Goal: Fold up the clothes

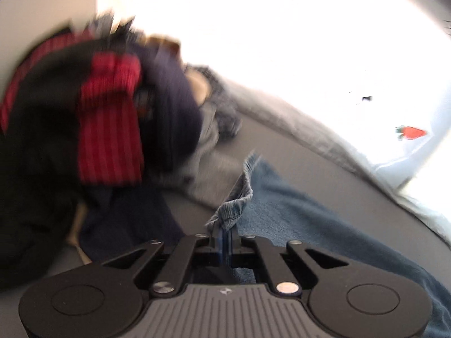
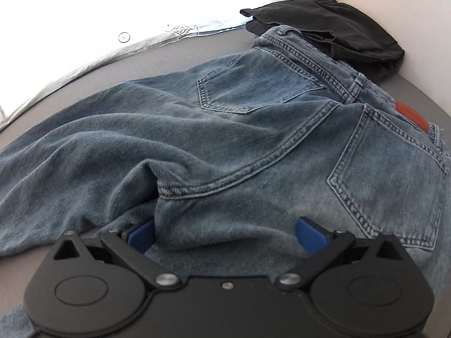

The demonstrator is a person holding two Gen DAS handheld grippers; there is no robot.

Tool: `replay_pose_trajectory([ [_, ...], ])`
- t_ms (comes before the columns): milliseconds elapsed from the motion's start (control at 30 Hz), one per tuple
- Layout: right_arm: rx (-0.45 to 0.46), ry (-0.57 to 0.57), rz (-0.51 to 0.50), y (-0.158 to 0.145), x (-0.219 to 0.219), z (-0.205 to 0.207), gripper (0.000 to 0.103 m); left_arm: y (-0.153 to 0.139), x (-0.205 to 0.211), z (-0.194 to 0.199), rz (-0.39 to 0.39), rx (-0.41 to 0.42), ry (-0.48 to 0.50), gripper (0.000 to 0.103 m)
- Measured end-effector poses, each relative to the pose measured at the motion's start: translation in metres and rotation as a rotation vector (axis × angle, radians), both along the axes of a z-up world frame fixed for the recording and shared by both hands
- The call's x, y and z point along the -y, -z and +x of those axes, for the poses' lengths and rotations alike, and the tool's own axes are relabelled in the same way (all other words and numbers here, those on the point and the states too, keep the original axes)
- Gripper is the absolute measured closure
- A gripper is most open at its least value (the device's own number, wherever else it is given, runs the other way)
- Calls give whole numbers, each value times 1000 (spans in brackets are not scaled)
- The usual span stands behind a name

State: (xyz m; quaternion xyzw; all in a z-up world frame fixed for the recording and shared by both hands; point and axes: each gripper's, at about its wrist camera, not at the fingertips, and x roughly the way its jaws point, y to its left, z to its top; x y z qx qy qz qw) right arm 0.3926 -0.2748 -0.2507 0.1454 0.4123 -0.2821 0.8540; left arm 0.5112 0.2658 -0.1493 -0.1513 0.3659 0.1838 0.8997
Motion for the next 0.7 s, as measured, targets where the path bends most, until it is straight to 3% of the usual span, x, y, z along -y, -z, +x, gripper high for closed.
replay_pose_trajectory([
  [100,-1,-15,5,-1,1,-2,0,-22,11,-9,109,-10,-6,99],
  [167,4,-23,4,-1,1,-3,0,-5,6,-11,125,-55,-42,98],
  [267,9,-32,3,-1,2,-4,0,43,-12,-13,69,-213,-116,93],
  [333,5,-49,13,-2,4,-5,0,59,-20,-28,31,-250,-175,83],
  [433,10,-74,15,-3,6,-11,0,51,-18,-47,94,-239,-202,69],
  [533,12,-94,8,-2,4,-14,0,33,-15,-62,193,-213,-200,65],
  [567,5,-107,12,-3,5,-15,0,27,-13,-69,219,-205,-211,58],
  [600,-2,-120,17,-4,5,-15,0,22,-12,-77,219,-191,-218,51],
  [700,4,-138,47,-8,11,-23,0,12,-7,-103,142,-146,-202,47],
])
